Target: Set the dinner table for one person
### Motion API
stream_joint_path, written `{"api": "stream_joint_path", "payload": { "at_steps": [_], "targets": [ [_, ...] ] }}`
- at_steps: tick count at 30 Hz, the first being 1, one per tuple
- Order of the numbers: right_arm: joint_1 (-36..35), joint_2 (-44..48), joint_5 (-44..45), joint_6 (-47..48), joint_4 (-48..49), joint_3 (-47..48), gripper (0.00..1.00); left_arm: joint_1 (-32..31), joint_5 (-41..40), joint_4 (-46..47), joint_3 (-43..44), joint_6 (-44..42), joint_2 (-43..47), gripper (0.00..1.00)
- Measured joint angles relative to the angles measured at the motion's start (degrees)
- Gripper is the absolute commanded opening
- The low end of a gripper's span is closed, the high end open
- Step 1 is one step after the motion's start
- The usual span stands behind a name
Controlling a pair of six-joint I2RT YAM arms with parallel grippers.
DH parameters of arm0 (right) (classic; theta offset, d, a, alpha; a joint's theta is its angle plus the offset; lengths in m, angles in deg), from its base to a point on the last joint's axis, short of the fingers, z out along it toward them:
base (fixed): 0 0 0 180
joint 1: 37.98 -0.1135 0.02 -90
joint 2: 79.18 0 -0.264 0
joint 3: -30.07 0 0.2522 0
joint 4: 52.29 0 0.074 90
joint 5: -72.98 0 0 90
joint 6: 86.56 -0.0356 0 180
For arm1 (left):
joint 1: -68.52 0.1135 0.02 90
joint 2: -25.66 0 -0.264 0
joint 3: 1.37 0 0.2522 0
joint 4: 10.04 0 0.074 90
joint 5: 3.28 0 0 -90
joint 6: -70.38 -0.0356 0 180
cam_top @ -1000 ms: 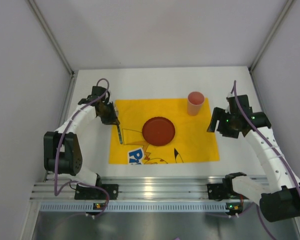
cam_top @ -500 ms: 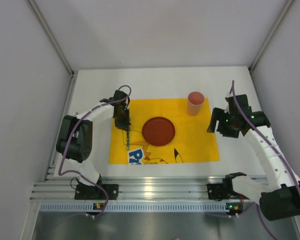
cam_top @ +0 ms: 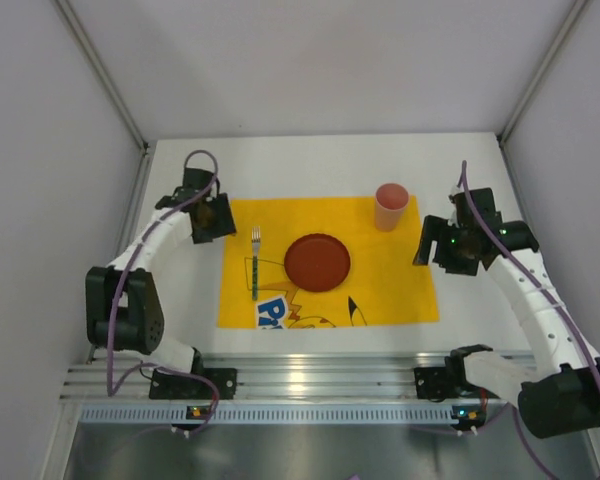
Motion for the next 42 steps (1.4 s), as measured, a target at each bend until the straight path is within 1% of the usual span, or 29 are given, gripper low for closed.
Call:
{"api": "stream_joint_path", "payload": {
  "at_steps": [2,5,7,9,13,17,22,28,34,37,38,39,41,42],
  "targets": [
    [0.0,-0.6,-0.3,0.0,0.0,0.0,0.79,6.2,-1.6,0.0,-0.4,-0.9,2.3,0.62],
    [0.1,-1.7,-0.9,0.2,0.0,0.0,0.79,14.9,-6.6,-0.3,-1.2,-0.9,1.8,0.63],
    [0.1,-2.7,-1.4,0.3,0.0,0.0,0.79,18.5,-9.4,-1.3,-1.6,-0.3,0.0,0.63],
    [0.1,-3.9,-2.0,0.4,0.0,0.1,0.79,20.4,-12.0,-2.4,-1.6,0.4,-2.2,0.63],
    [0.0,-6.8,-2.9,0.5,-0.1,1.5,0.78,22.9,-15.8,-3.7,-1.6,1.5,-6.2,0.63],
    [-0.2,-8.3,-3.3,0.5,0.0,2.7,0.78,26.2,-19.3,-4.4,-1.2,2.2,-8.1,0.63],
    [-0.4,-10.1,-3.5,0.6,0.0,2.7,0.78,29.3,-21.3,-4.7,2.1,2.3,-9.9,0.61],
    [-0.5,-12.1,-3.5,0.9,-0.3,3.0,0.78,32.3,-19.1,-3.7,2.6,2.2,-13.2,0.58],
    [-0.5,-13.9,-3.3,1.0,-0.4,5.6,0.78,32.9,-15.3,-1.5,2.8,1.9,-15.1,0.57],
    [-0.5,-14.1,-3.3,1.0,-0.4,5.7,0.78,33.0,-14.3,-1.5,3.7,1.7,-16.0,0.50],
    [-0.5,-14.2,-3.2,1.0,-0.4,5.7,0.78,33.0,-13.9,-1.5,4.2,1.7,-16.4,0.45],
    [-0.5,-14.3,-3.2,1.0,-0.4,5.7,0.78,32.9,-13.7,-1.4,4.7,1.7,-16.8,0.41],
    [-0.5,-14.3,-3.1,1.0,-0.4,5.7,0.78,32.9,-12.7,-1.0,5.2,1.5,-17.4,0.35],
    [-0.5,-14.4,-3.0,1.0,-0.4,5.7,0.78,32.9,-12.2,-0.7,5.3,1.6,-17.5,0.33]
  ]
}}
